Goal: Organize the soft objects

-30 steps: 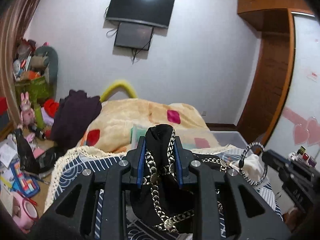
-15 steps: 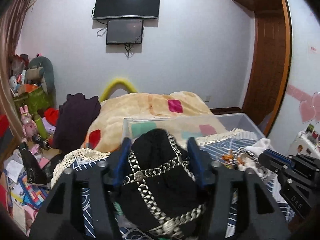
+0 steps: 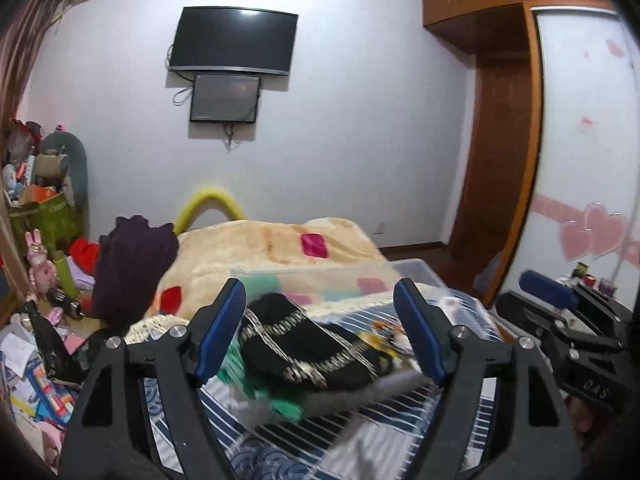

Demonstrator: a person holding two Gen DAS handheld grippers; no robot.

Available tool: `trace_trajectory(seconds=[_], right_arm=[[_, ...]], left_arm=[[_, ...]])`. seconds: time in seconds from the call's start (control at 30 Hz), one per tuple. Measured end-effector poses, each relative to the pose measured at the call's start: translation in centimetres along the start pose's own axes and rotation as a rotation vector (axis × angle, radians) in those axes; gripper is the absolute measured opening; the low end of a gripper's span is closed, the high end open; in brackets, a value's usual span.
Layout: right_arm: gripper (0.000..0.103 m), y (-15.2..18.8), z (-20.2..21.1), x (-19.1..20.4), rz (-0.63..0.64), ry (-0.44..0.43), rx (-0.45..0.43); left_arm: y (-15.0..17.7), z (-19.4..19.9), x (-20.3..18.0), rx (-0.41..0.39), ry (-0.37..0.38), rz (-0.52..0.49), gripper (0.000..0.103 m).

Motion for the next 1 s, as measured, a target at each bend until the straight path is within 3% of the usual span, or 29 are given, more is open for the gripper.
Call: trace_trajectory(seconds=[0.13, 0.2, 0.37, 0.47, 1.0], right_arm=[[0.065, -0.1, 1.8, 0.0, -0.003, -0.025, -0.028], [0.074, 0.0, 2.6, 0.1, -0.009, -0.028, -0.041], [0.076, 0.2, 3.2, 0.2, -0.018, -0.026, -0.054], [0.082, 0.6, 3.3, 0.1, -0.019, -0.02, -0.053], [0.084, 1.6, 4.2, 0.2, -0.013, -0.015, -0.063]], left_arm=[[0.9, 2.1, -1.9, -0.008, 0.001, -0.053, 0.077], [1.2, 2.8, -2.6, -0.01, 0.007, -0.069, 0.083], [2.2, 4.5, -4.1, -0.02, 0.021, -0.071, 0.089], [2.8, 5.1, -4.5, -0.024, 0.041, -0.05, 0.095], [3.2, 6.3, -4.1, -0.052, 0.018, -0.048, 0.1]])
Point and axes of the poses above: each gripper's, at about its wrist camera, not at the fingertips, and z roughly against the way its jaws point, x to its left, y to its underside, the point moved 6 cm from there along -z, roughly the way its jaws point, and after that the axes turned 13 degrees about y, right-handed, at the moved point
